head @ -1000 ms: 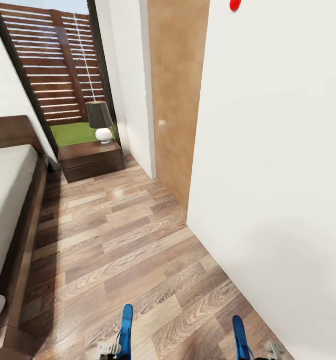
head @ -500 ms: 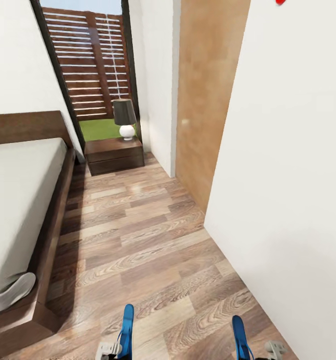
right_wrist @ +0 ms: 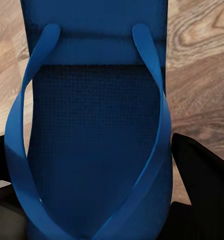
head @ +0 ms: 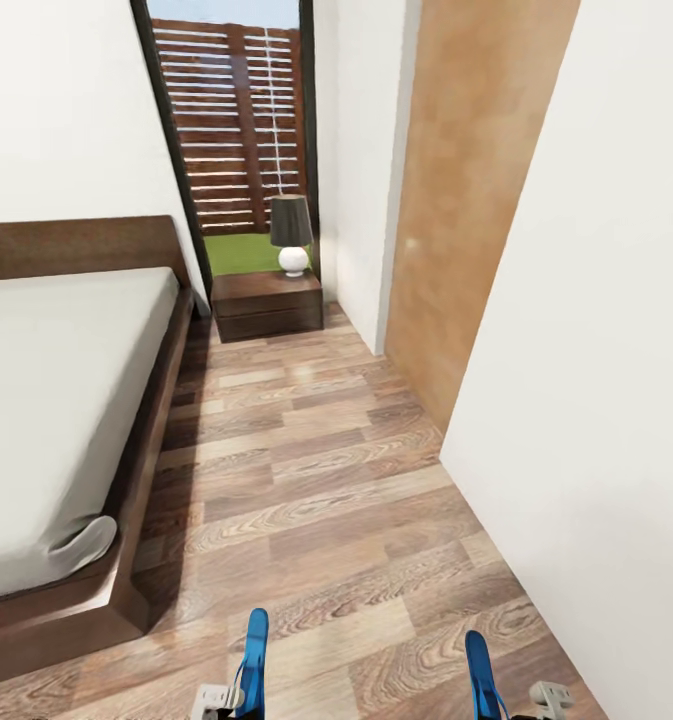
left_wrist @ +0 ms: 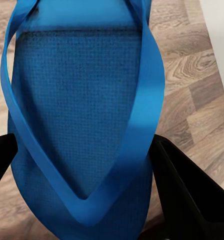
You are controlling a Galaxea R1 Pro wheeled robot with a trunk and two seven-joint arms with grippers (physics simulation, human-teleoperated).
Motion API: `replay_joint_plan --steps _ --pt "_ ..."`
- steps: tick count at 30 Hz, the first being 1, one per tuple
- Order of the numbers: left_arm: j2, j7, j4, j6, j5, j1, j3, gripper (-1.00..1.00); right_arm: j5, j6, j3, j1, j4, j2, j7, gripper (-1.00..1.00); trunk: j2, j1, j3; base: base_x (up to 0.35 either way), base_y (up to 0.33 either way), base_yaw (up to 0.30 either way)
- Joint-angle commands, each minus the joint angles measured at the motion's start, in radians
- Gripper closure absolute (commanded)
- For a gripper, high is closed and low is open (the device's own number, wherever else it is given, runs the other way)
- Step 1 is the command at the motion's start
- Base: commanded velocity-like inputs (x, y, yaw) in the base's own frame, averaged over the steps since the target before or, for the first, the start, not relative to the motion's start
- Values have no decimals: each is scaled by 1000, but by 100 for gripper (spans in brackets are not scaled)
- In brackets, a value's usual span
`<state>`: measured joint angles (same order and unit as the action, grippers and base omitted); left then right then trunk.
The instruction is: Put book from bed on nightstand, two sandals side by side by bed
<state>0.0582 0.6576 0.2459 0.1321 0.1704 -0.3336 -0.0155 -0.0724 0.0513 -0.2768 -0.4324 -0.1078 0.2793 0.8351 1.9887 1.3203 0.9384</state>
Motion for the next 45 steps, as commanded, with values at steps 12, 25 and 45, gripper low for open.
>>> replay_joint_plan --steps 12,25,45 --pt "0 4 -2 3 1 0 -2 100 -7 -15 -9 0 -1 0 4 100 0 0 1 37 0 9" --pt "0 4 -2 4 1 0 -3 100 -6 -16 -9 0 -1 0 10 100 0 0 1 316 0 0" --pt "0 4 -2 4 1 0 -1 100 -6 -16 -9 0 -1 0 7 100 0 0 1 331 0 81"
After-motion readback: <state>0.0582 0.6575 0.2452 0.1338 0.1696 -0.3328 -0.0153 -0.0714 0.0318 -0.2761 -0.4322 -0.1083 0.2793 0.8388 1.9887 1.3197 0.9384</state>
